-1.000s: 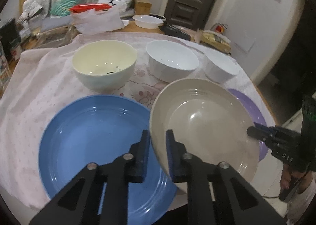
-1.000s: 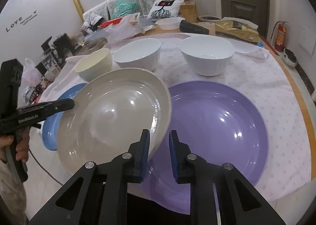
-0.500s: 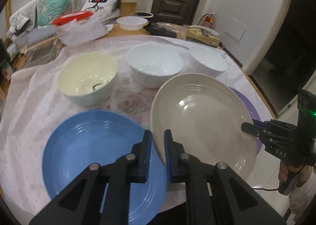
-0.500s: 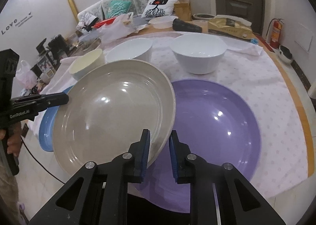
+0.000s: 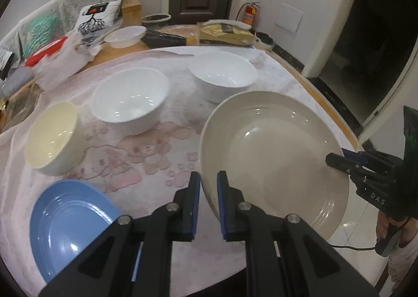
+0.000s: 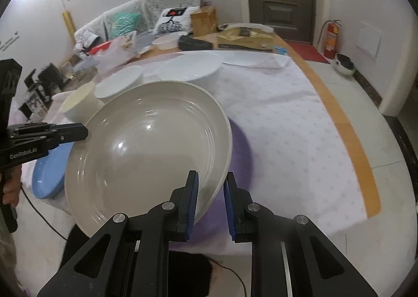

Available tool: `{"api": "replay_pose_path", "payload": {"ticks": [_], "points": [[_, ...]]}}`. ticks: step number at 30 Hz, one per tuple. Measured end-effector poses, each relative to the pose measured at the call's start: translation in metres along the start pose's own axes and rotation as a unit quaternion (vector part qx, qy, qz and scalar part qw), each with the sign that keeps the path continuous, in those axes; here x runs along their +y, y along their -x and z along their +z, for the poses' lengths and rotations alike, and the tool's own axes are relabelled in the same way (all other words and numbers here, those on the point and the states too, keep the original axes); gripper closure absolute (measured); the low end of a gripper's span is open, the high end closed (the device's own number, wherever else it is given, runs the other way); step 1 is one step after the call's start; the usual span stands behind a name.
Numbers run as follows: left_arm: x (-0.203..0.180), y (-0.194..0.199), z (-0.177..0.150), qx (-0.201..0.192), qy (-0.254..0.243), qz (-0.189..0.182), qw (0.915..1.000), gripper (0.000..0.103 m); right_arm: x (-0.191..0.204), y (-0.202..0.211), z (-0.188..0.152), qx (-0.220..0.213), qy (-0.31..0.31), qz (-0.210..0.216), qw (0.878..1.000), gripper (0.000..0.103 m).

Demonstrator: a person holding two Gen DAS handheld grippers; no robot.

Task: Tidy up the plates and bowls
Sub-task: 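Lower the beige plate onto the purple plate and open both grippers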

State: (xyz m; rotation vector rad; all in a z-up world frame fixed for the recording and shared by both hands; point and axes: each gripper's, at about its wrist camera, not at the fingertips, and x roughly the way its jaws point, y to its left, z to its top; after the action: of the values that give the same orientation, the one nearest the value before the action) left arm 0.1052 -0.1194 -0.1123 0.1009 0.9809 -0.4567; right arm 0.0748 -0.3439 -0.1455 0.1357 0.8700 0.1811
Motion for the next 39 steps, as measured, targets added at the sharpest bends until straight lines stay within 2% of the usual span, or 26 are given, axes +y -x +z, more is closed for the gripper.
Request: {"api": "replay_pose_path", "payload": {"ticks": [4,14,28,39], "points": [[-0.010,-0.012,0.001,0.010,-0.007,0.002,0.9999,0.093,-0.010,-0.002,-0.003,0.003,-0.004,-0.006,1.000,0.089],[-0.022,-0.021,0.003,0.006,-0.053,0.064,0.9965,0.092,-0.002,-0.017,-0.003,0.015,0.011,-0.009,1.000,0.089],[-0.028,-0.041,0.001,0.030,-0.082,0.080,0.9930,0.092,0.006,-0.024,-0.002,0.022,0.033,-0.055,0.998,0.085],[-0.034,-0.048,-0.003,0.033,-0.096,0.084,0.9912,0.091,0.005,-0.029,-0.003,0.039,0.032,-0.066,0.997,0.079]]}}
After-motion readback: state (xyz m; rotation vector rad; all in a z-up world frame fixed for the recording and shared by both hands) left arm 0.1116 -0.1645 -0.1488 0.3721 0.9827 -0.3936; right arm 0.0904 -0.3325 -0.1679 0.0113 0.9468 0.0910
